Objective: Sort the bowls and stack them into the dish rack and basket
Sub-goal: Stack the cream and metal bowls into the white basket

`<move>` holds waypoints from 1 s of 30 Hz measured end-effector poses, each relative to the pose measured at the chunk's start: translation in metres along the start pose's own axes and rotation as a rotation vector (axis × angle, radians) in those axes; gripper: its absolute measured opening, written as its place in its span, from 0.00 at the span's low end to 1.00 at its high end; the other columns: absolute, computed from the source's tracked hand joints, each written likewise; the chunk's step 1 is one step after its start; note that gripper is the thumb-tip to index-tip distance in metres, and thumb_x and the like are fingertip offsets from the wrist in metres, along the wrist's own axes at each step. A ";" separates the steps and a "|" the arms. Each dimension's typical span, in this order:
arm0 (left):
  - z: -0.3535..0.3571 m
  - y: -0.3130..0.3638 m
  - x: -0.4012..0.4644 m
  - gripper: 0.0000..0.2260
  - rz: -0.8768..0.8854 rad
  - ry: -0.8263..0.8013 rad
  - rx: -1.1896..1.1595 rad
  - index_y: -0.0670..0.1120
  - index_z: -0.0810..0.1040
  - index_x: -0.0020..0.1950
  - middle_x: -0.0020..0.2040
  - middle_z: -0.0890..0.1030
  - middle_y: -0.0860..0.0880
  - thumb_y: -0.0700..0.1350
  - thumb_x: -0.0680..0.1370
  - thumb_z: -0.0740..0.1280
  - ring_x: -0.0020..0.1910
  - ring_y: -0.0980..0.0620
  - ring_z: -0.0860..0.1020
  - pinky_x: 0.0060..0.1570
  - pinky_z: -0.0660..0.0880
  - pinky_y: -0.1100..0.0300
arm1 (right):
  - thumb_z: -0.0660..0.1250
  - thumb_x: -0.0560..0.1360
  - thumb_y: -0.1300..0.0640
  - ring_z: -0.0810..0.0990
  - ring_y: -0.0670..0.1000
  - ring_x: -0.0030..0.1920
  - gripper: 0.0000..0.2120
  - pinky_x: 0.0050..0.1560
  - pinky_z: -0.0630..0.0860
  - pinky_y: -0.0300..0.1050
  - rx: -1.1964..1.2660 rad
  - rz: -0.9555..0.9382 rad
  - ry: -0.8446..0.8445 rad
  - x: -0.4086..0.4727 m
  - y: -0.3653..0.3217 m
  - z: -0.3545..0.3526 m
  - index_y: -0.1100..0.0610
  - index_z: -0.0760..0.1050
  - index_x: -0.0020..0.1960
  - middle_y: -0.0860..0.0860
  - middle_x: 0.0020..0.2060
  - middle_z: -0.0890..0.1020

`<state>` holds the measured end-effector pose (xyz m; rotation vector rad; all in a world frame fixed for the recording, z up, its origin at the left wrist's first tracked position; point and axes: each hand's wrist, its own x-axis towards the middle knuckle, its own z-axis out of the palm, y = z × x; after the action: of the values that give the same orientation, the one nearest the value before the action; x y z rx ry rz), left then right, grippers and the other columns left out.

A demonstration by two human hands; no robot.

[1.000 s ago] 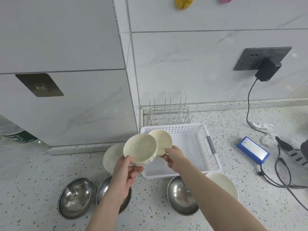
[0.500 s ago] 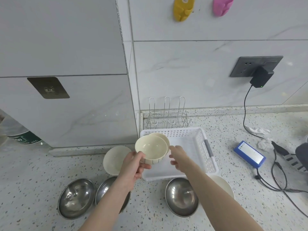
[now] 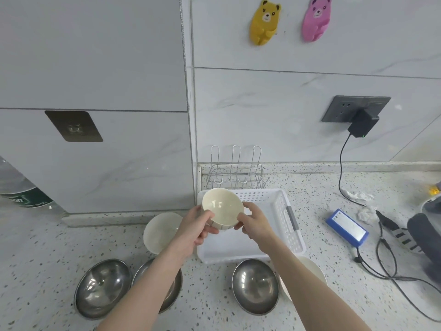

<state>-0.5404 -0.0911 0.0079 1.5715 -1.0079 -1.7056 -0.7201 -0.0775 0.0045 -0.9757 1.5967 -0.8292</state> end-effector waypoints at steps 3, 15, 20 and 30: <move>-0.004 0.001 0.001 0.16 -0.042 -0.056 -0.025 0.52 0.70 0.65 0.42 0.86 0.38 0.53 0.79 0.65 0.21 0.54 0.67 0.19 0.56 0.66 | 0.61 0.74 0.61 0.77 0.41 0.28 0.15 0.33 0.70 0.37 -0.073 -0.014 0.085 0.008 0.000 0.006 0.52 0.73 0.60 0.53 0.34 0.82; -0.031 -0.013 0.001 0.14 -0.085 -0.071 -0.090 0.59 0.61 0.66 0.43 0.87 0.42 0.57 0.81 0.56 0.21 0.55 0.61 0.18 0.54 0.65 | 0.61 0.75 0.58 0.83 0.57 0.45 0.19 0.41 0.77 0.47 -0.167 0.001 0.267 0.019 0.009 0.030 0.52 0.68 0.66 0.55 0.42 0.81; -0.055 -0.023 -0.005 0.11 0.005 0.089 -0.005 0.53 0.70 0.64 0.37 0.86 0.45 0.48 0.81 0.60 0.20 0.56 0.60 0.19 0.56 0.65 | 0.61 0.75 0.58 0.82 0.58 0.47 0.20 0.44 0.77 0.48 -0.169 0.050 0.280 0.021 0.011 0.035 0.53 0.69 0.67 0.57 0.47 0.80; -0.127 -0.049 -0.006 0.02 0.069 0.432 0.183 0.47 0.74 0.47 0.42 0.79 0.42 0.42 0.79 0.62 0.24 0.53 0.63 0.23 0.64 0.59 | 0.61 0.75 0.57 0.82 0.59 0.49 0.22 0.52 0.80 0.55 -0.230 0.087 0.329 0.017 0.014 0.045 0.54 0.68 0.69 0.59 0.47 0.82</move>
<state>-0.4103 -0.0769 -0.0312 1.8916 -0.9962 -1.1792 -0.6812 -0.0882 -0.0248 -0.9562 2.0384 -0.7876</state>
